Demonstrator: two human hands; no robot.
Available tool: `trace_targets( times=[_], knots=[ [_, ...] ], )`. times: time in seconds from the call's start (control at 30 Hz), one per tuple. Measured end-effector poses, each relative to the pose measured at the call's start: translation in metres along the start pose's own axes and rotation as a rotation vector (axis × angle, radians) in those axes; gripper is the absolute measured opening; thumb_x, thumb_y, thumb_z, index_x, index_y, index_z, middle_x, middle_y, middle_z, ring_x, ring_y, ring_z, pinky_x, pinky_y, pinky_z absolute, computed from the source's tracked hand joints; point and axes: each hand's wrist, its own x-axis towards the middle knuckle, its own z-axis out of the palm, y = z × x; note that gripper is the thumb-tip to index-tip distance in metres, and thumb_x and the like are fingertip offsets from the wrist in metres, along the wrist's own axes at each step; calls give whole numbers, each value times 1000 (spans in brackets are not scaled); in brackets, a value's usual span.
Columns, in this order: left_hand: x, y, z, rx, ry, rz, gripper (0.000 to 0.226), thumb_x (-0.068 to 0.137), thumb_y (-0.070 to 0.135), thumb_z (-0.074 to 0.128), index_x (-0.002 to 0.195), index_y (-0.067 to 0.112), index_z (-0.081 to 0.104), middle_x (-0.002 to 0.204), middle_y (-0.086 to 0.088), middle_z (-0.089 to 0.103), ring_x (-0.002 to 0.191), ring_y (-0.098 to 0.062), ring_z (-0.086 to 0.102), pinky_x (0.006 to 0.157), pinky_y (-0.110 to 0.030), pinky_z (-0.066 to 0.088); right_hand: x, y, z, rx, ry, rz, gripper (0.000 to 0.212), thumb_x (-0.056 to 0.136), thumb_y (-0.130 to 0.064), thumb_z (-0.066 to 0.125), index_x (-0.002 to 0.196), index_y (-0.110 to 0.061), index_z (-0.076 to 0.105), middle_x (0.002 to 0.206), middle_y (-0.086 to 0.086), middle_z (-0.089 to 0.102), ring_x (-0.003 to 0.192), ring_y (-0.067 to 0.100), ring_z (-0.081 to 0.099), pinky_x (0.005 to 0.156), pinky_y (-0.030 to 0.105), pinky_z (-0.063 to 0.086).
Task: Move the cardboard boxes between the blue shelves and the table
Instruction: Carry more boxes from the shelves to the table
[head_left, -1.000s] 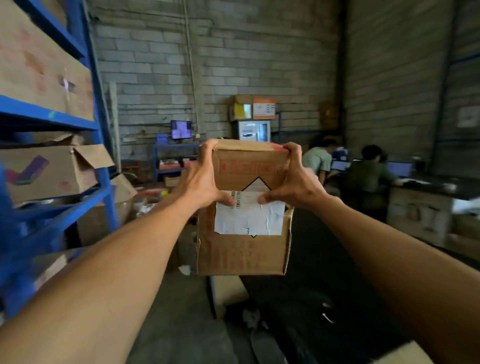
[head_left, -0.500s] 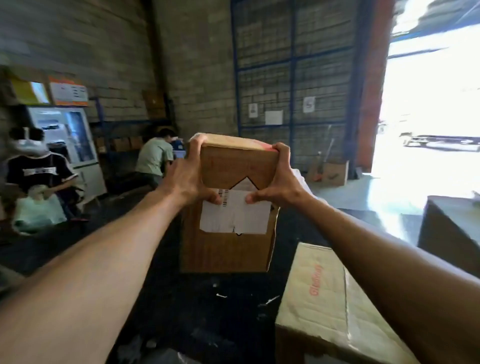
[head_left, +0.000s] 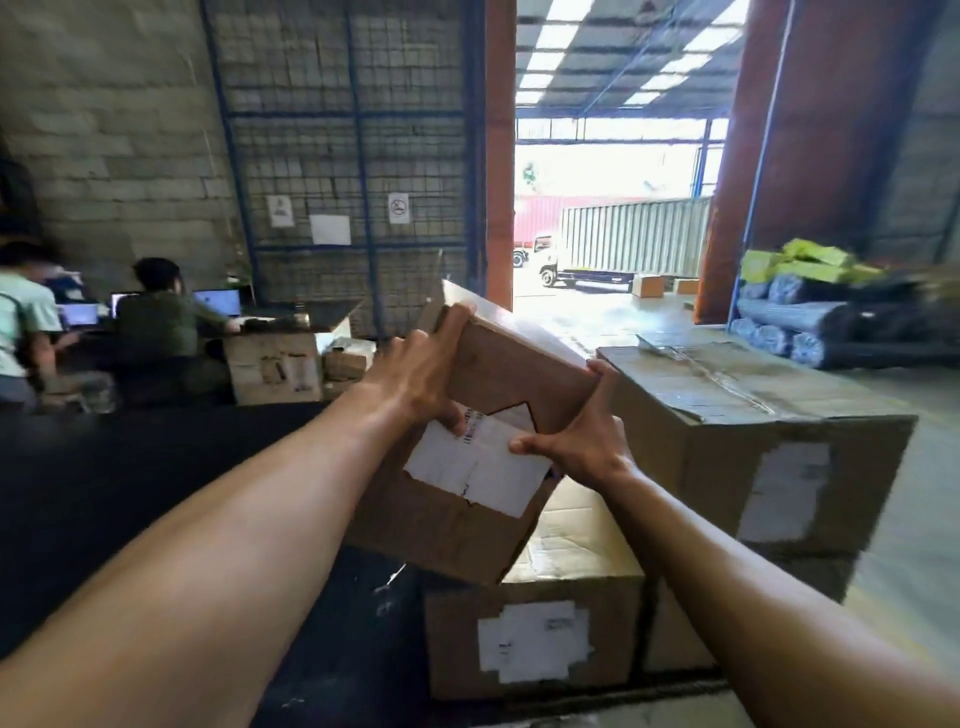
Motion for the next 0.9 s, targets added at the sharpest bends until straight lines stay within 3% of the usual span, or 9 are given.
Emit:
trace_targets(
  times=[0.07, 0.2, 0.33, 0.47, 0.57, 0.67, 0.73, 0.8, 0.9],
  knots=[
    [2, 8, 4, 20, 5, 36, 114, 54, 26, 92, 136, 37, 13, 93, -9, 50, 90, -38, 62, 61, -39, 43, -5, 8, -3, 20, 32, 57, 126, 43, -41, 98, 139, -34, 16, 125, 4, 56, 111, 26, 58, 91, 42, 54],
    [2, 6, 13, -41, 86, 38, 127, 57, 29, 92, 141, 34, -2, 102, -8, 58, 87, -34, 64, 64, -35, 41, -6, 17, -2, 52, 60, 76, 123, 43, -42, 97, 136, -34, 17, 124, 6, 55, 109, 25, 57, 92, 39, 51],
    [-6, -3, 30, -323, 14, -111, 144, 52, 33, 94, 147, 37, -14, 137, -13, 51, 124, -38, 50, 100, -51, 39, -6, 28, -10, 85, 49, 81, 121, 44, -40, 97, 136, -33, 18, 120, 2, 54, 112, 27, 59, 88, 43, 55],
    [-12, -15, 54, -488, -87, -249, 135, 45, 37, 95, 150, 40, 10, 133, -1, 53, 122, -27, 52, 100, -46, 44, -4, 32, -17, 5, 29, 79, 122, 43, -47, 96, 136, -32, 18, 130, 9, 49, 116, 31, 56, 94, 44, 52],
    [-4, -11, 58, -486, -81, -231, 123, 52, 35, 93, 150, 37, 19, 129, 1, 55, 118, -23, 54, 92, -36, 43, 6, 25, -22, -358, 38, 80, 126, 42, -68, 87, 139, -34, 13, 141, 16, 25, 133, 43, 32, 109, 61, 30],
    [9, -2, 59, -474, -120, -226, 125, 54, 35, 93, 152, 35, 16, 133, 2, 51, 122, -22, 49, 99, -38, 40, 18, 3, -34, -778, 10, -238, 130, 52, -69, 82, 146, -37, -2, 153, 20, 0, 143, 45, 6, 111, 70, 14],
    [16, 6, 62, -475, -153, -205, 129, 50, 35, 94, 152, 33, 15, 134, -2, 53, 119, -24, 53, 99, -40, 45, 31, -21, -40, -846, -101, -410, 133, 57, -57, 87, 148, -43, -9, 155, 22, -9, 143, 48, 4, 109, 71, 18],
    [22, 13, 64, -423, -146, -182, 129, 48, 38, 94, 151, 33, 17, 132, -5, 55, 117, -27, 55, 98, -43, 46, 44, -44, -41, -870, -216, -461, 136, 56, -45, 91, 143, -55, -13, 155, 26, -5, 138, 55, 18, 102, 72, 31],
    [28, 23, 65, -326, -147, -159, 124, 47, 41, 92, 149, 36, 21, 131, -6, 55, 116, -30, 54, 97, -49, 46, 59, -66, -42, -900, -332, -417, 114, 61, -47, 83, 141, -60, 3, 143, 28, 29, 120, 49, 47, 89, 57, 50]
  ],
)
